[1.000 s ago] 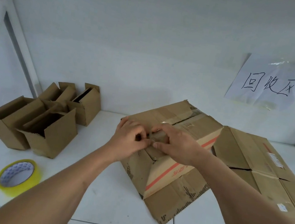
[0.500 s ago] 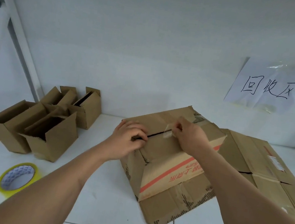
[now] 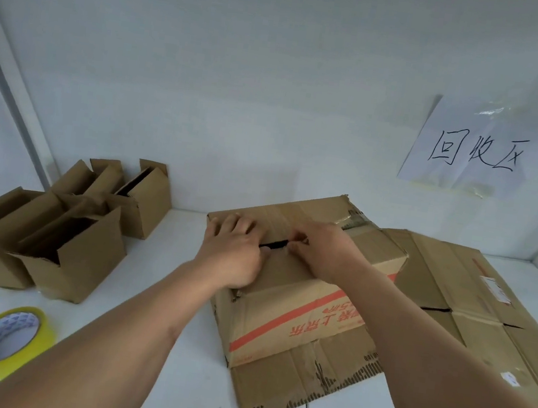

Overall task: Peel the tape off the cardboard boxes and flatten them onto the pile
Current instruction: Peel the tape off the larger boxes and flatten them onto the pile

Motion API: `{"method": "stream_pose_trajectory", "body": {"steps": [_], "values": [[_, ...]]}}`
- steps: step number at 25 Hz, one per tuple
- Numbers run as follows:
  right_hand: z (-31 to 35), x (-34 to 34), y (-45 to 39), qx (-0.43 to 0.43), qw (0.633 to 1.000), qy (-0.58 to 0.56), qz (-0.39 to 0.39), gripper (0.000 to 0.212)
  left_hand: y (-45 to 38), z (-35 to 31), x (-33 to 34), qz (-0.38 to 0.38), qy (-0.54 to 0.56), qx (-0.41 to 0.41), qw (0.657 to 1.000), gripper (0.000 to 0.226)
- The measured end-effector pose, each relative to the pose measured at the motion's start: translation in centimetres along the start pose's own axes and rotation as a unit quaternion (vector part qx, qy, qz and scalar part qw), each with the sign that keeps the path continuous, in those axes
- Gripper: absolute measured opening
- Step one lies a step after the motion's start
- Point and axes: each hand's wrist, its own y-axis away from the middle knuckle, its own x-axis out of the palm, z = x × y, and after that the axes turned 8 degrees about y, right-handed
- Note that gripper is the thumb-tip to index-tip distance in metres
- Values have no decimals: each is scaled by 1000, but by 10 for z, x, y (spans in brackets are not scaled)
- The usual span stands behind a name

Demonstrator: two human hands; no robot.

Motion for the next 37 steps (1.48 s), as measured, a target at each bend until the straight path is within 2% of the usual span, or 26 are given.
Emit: {"method": "stream_pose_trajectory", "body": {"steps": [3, 5, 8, 11, 13, 15, 20, 23, 30, 32, 35, 37], "values": [[-14, 1, 3, 59, 996, 46, -55, 16, -1, 1, -3, 26, -14, 27, 999, 52], [-25, 1, 3, 129, 987, 26, -95, 17, -4, 10, -5, 46, -26, 37, 998, 51], [-18, 5, -2, 129, 987, 36, -87, 29, -10, -3, -10, 61, -62, 7, 996, 52], [-10, 6, -2, 111, 990, 53, -66, 27, -5, -43, -3, 50, -26, -76, 995, 76], [-15, 1, -1, 138, 987, 31, -82, 20, -3, -52, 2, 58, -12, -91, 994, 94], [-21, -3, 1, 161, 982, 16, -96, 15, -2, -47, 1, 55, -18, -82, 995, 100], [-29, -1, 8, 186, 973, 57, -127, 22, 4, -37, -3, 74, -27, -50, 996, 96], [-34, 0, 12, 225, 960, 27, -166, 21, 4, -33, -7, 82, -26, -44, 995, 95], [-40, -4, 19, 245, 946, -26, -209, 25, 6, -30, -8, 104, -29, -31, 994, 89], [-35, -6, 18, 216, 963, -28, -158, 28, -3, -39, -9, 115, -23, -32, 993, 81], [-34, -2, 17, 136, 988, 73, -22, 38, -17, -60, 1, 90, 19, -14, 996, 69], [-35, -5, 14, 136, 988, 61, -27, 36, -19, -62, 8, 75, 28, 4, 997, 62]]}}
